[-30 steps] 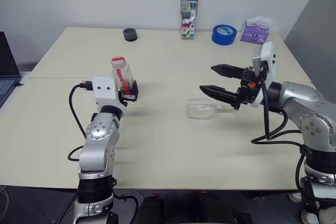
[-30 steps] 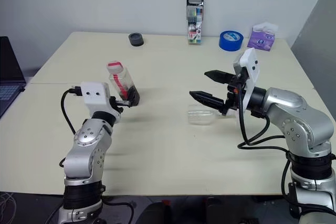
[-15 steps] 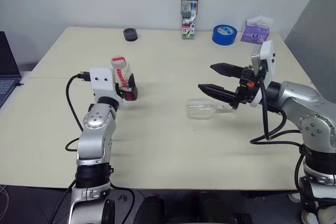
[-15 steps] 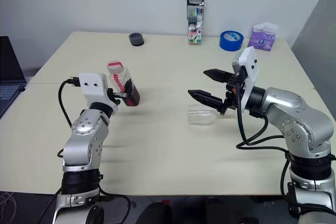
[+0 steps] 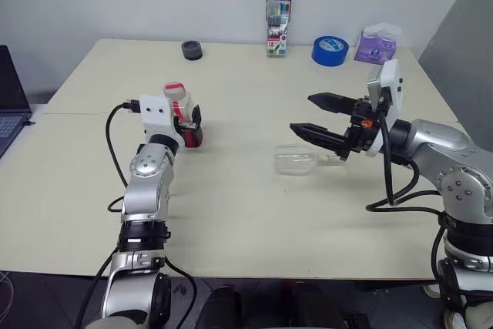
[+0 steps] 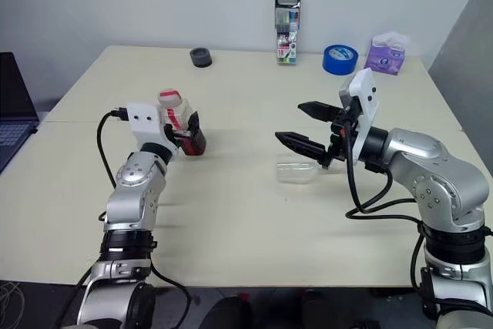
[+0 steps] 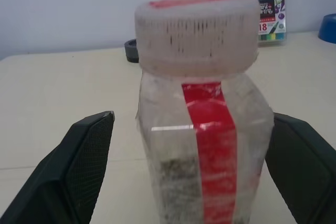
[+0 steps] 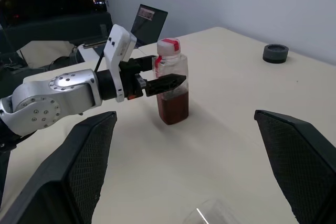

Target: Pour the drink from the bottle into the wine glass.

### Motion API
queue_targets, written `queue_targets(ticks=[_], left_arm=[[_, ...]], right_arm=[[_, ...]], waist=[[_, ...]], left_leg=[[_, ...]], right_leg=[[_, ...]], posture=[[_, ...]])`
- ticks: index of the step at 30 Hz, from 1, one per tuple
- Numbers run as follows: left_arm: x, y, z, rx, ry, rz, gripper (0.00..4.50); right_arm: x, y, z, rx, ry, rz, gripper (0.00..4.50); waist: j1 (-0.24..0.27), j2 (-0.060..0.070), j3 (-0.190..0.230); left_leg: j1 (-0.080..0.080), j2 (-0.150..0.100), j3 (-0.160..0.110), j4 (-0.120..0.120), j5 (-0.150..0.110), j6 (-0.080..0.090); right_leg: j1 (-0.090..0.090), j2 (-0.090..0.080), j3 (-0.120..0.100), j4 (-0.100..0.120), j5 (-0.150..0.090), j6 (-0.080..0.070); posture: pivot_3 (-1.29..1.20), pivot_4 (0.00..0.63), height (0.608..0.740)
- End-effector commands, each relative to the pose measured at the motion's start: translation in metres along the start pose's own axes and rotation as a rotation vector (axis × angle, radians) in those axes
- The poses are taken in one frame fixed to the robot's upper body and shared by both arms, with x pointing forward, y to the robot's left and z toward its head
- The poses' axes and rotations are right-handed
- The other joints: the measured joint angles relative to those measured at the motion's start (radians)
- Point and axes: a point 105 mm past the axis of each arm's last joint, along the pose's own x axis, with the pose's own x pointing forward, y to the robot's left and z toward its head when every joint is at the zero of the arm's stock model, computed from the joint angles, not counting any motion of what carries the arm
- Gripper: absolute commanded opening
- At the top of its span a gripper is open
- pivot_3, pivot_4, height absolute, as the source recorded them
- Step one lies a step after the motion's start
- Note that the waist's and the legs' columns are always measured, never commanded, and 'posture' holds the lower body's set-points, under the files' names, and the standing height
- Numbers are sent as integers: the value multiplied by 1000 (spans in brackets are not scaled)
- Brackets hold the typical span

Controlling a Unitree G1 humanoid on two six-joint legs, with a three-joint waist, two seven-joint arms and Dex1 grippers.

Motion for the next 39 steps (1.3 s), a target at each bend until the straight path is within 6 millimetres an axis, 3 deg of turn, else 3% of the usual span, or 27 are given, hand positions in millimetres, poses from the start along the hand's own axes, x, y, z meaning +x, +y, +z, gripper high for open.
queue_targets(ticks=[1,11,14,18,21,29,33,39], left_arm=[[5,3,16,18,-61,-3,4490],[7,-2,12,-17,-61,-51,4490],[8,-3,12,-21,-65,-54,3890],[8,-3,12,-23,-69,-57,2563],[8,-3,12,-22,-72,-58,1871],[6,-6,15,-7,-64,-76,1821],[5,-29,33,-4,-68,-187,1821],[-11,-81,56,-21,-63,-537,1821]], right_arm=[[-2,5,13,-38,-38,11,4500],[-2,4,14,-38,-36,3,4500],[-2,3,14,-38,-37,1,4500],[-2,4,14,-38,-36,0,4500],[-2,4,13,-37,-36,1,4500],[1,5,11,-49,-29,-1,4500],[10,6,13,-76,-25,-5,4500],[32,11,26,-78,-64,12,4500]], waist=[[0,0,0],[0,0,0],[0,0,0],[0,0,0],[0,0,0],[0,0,0],[0,0,0],[-3,0,0]], left_leg=[[0,0,0,0,0,0],[0,0,0,0,0,0],[0,0,0,0,0,0],[0,0,0,0,0,0],[0,0,0,0,0,0],[0,0,0,0,0,0],[-1,0,0,0,0,0],[-2,0,0,1,1,-2]], right_leg=[[0,0,0,0,0,0],[0,0,0,0,0,0],[0,0,0,0,0,0],[0,-1,0,0,0,0],[0,-1,0,0,0,0],[0,-1,0,0,0,0],[0,-1,-1,0,0,0],[-2,-1,-1,0,0,0]], posture=[[0,150,740],[0,150,740],[0,150,740],[0,150,740],[0,150,740],[0,150,740],[0,150,740],[0,150,740]])
